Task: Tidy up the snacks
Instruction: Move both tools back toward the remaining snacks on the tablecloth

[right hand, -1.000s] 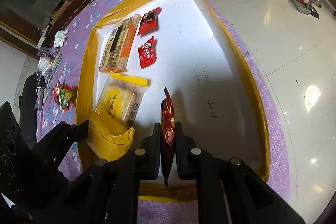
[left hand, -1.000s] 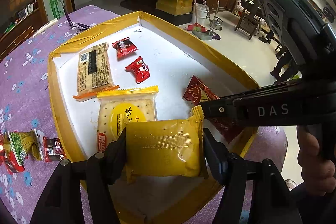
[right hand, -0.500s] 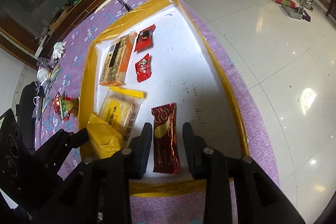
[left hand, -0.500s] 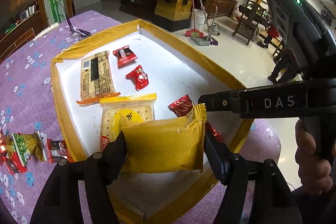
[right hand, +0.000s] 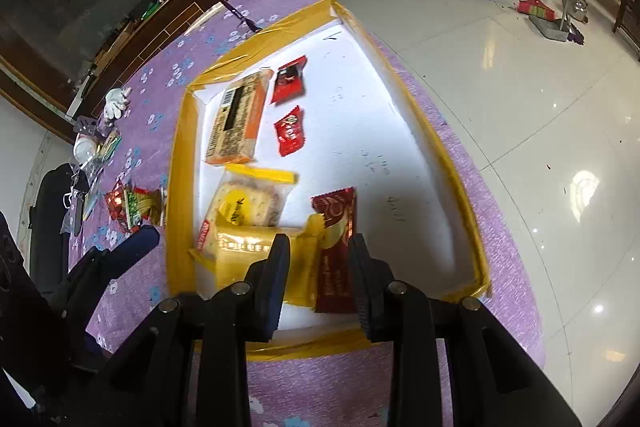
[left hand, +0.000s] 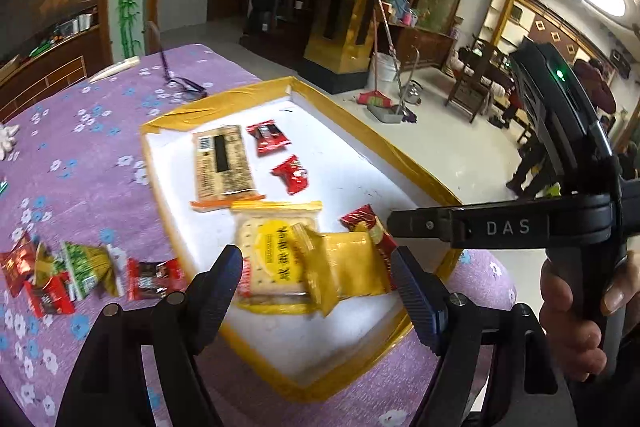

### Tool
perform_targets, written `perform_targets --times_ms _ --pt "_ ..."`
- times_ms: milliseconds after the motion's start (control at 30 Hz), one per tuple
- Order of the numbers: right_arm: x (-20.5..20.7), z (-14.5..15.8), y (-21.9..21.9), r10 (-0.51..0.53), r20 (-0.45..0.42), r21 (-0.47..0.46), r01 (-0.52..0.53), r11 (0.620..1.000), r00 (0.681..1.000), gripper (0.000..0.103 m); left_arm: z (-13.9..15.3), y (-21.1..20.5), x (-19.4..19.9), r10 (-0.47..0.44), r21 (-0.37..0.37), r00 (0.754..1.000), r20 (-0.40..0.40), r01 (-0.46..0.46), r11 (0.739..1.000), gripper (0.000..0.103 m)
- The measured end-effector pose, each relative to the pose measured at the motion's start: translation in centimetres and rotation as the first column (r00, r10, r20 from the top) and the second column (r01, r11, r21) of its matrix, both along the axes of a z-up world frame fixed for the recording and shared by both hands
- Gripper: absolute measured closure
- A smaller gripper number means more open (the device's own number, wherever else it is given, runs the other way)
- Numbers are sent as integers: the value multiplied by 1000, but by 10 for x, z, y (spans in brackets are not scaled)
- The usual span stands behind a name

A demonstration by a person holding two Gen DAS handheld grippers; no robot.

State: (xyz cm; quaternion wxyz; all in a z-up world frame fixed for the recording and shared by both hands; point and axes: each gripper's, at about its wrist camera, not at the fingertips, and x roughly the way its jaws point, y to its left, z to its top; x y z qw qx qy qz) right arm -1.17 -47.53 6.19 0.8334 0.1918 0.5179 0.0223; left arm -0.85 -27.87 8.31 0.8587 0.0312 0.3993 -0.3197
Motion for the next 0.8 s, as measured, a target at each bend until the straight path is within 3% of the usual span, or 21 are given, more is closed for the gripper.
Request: perform_targets --times_ms 333,433,800 --pt "-2 6 51 114 10 -33 -113 993 993 74 -2 48 -5 94 -16 996 -7 -94 995 24" --pt "-2 7 74 171 8 -50 -170 984 985 67 -3 67 -7 136 -15 991 -12 -136 991 24" --pt "-6 2 173 411 -4 -95 -410 907 912 63 -13 152 -16 312 18 949 -50 -311 950 24"
